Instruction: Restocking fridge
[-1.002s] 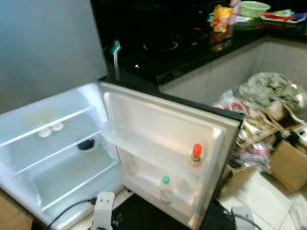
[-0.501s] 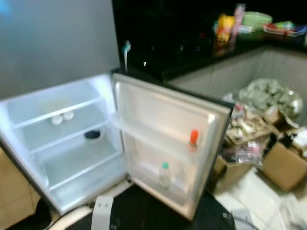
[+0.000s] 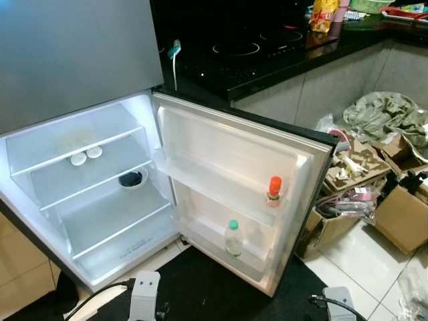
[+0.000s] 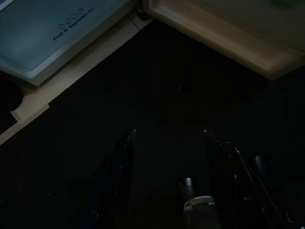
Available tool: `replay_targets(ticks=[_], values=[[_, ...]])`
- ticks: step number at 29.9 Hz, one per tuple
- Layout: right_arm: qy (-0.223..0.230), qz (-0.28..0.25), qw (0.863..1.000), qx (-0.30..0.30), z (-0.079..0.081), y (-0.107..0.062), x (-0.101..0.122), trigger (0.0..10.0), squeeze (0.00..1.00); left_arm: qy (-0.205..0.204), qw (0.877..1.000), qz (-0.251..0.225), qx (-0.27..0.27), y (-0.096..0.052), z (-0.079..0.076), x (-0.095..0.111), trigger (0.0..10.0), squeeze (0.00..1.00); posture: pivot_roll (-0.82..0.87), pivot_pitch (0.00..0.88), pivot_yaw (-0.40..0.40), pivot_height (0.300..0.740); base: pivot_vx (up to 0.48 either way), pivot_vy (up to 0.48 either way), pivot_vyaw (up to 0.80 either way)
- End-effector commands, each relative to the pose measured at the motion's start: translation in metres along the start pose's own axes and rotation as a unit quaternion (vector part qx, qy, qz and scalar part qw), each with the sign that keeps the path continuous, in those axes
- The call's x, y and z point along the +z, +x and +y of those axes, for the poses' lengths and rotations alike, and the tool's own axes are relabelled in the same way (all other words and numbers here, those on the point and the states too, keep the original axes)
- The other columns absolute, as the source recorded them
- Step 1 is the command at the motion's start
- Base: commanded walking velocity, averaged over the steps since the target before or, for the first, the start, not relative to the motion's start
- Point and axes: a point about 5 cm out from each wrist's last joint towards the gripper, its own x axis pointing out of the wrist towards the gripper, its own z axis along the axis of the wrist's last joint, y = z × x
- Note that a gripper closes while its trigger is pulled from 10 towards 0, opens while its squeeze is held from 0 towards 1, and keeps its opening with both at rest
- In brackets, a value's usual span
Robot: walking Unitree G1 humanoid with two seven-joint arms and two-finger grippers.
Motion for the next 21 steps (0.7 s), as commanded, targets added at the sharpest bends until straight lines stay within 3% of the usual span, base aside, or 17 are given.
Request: replay_targets(ticks=[1, 9, 17, 21], values=[[-0.001, -0.009, 1.0, 0.002, 0.002, 0.0009, 0.0033, 10.0, 0.0, 0.003, 1.0, -0.006, 0.0, -0.0001, 0.0015, 0.0018, 10.0, 0.0, -0.06, 0.009, 0.024, 0.74, 0.0, -0.281, 0.0], [-0.035, -0.015, 0.999, 0.013, 0.0042, 0.0017, 0.0067, 10.0, 0.0, 0.0, 1.0, -0.011, -0.002, 0.0012, -0.0004, 0.0049, 10.0, 0.0, -0.06, 0.011, 0.022, 0.74, 0.0, -0.285, 0.0], [-0.033, -0.018, 0.999, 0.013, 0.0042, 0.002, 0.0079, 10.0, 0.0, -0.002, 1.0, -0.012, -0.002, 0.0015, -0.0008, 0.0055, 10.0, 0.0, -0.06, 0.011, 0.021, 0.74, 0.0, -0.307, 0.78], [-0.009, -0.02, 1.0, 0.006, 0.0017, 0.0018, 0.0081, 10.0, 0.0, -0.003, 1.0, -0.012, -0.001, 0.0014, -0.001, 0.0052, 10.0, 0.0, -0.06, 0.013, 0.019, 0.74, 0.0, -0.309, 0.0]])
